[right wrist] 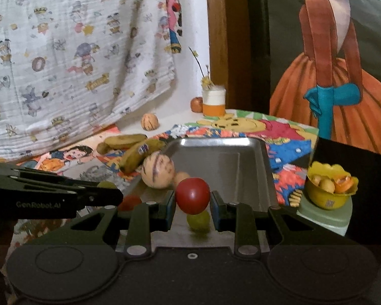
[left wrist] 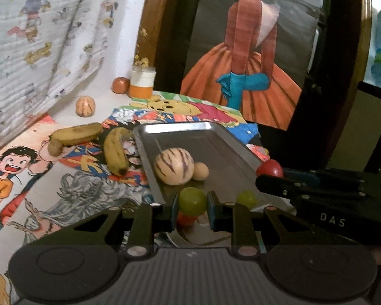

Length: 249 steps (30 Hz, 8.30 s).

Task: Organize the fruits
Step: 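Carry the grape and tomato into the metal tray while both tools open to release, then withdraw both tools up and away from the tray, then move both tools toward the two yellow bananas beside the tray, then grasp a yellow banana with the left tool while the right tool grasps the other banana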

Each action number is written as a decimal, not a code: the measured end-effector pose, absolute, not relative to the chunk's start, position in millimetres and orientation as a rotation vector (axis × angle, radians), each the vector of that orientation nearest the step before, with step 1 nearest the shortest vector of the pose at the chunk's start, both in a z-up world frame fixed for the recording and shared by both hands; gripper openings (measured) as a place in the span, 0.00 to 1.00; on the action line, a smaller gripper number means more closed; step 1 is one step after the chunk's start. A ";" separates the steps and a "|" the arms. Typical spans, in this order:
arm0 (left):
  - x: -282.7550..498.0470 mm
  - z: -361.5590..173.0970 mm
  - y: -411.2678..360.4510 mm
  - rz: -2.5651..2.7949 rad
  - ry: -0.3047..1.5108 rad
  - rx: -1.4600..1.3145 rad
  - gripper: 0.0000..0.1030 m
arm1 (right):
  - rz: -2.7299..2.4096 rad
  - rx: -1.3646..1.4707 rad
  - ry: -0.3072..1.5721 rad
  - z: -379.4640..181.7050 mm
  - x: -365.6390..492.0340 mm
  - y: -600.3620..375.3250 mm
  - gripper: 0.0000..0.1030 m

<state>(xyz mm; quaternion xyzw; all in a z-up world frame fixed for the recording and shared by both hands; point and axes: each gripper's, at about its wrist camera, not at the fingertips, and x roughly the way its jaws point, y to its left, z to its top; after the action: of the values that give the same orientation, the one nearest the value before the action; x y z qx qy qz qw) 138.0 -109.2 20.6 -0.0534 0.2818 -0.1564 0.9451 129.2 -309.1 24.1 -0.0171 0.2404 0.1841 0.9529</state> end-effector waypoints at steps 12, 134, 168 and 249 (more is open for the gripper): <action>140.8 5.4 -129.1 -0.364 0.656 -0.081 0.25 | 0.370 -0.006 0.552 5.8 126.4 -315.0 0.30; 51.3 15.6 57.5 0.114 0.671 -0.317 1.00 | 0.565 0.001 0.683 62.3 80.0 -177.9 0.99; 282.2 96.4 40.7 -0.209 1.152 -0.027 1.00 | 0.097 0.178 1.015 148.7 174.4 -180.2 0.99; 444.2 24.4 -5.9 -0.421 1.319 0.247 0.35 | 0.224 -0.183 1.065 18.6 350.4 -77.1 0.34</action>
<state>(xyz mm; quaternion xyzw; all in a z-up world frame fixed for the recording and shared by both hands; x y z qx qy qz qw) 444.2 -5.9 24.4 0.1138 0.6064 -0.1935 0.7629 350.4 -77.1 18.6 -0.0867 0.5059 0.1063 0.8516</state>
